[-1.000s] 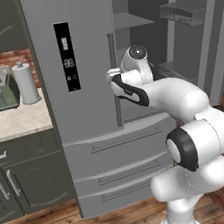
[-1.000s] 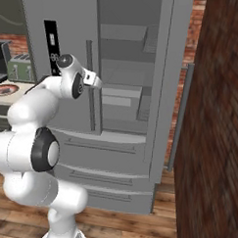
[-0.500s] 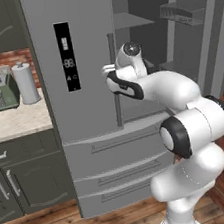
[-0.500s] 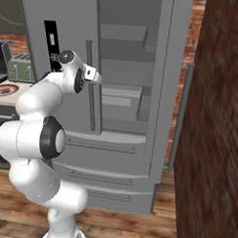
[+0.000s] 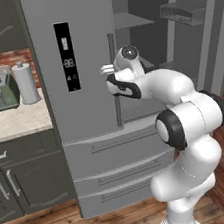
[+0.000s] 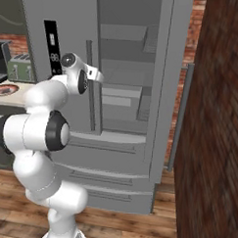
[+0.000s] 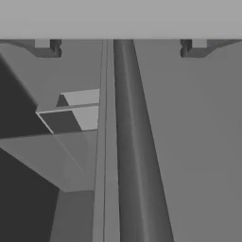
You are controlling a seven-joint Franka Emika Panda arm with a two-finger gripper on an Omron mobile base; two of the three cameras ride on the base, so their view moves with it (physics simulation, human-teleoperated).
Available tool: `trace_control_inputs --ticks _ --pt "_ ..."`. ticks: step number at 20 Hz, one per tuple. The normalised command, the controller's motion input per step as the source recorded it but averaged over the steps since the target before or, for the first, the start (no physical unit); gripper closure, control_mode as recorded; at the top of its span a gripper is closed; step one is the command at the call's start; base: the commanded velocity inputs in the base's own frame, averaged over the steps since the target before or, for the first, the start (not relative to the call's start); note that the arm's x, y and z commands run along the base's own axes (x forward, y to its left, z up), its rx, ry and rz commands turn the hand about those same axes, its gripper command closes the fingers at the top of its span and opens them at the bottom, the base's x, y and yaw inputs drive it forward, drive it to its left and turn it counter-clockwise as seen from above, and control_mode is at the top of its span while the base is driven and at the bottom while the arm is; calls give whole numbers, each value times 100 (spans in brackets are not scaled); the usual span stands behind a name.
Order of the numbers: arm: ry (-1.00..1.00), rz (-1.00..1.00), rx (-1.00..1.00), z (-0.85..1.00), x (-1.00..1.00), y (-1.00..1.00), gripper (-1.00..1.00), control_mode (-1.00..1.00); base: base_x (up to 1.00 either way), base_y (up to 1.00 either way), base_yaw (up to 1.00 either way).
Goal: Place one of the steaks on the plate and the other in the bowl. Then place the bowl in the fridge.
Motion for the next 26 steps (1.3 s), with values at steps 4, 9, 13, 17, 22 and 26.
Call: trace_control_inputs --ticks 4,9,13,17,22,26 --pt "0 0 -5 0 35 0 -100 -100 0 0 0" --pt "2 0 -7 0 37 0 -100 -100 0 0 0" --pt "0 0 -5 0 33 0 -100 -100 0 0 0" --pt "0 0 -1 0 23 0 -100 -100 0 0 0" --pt "-4 0 0 0 21 0 -100 -100 0 0 0" --pt "-1 0 0 0 21 0 100 -100 0 0 0"
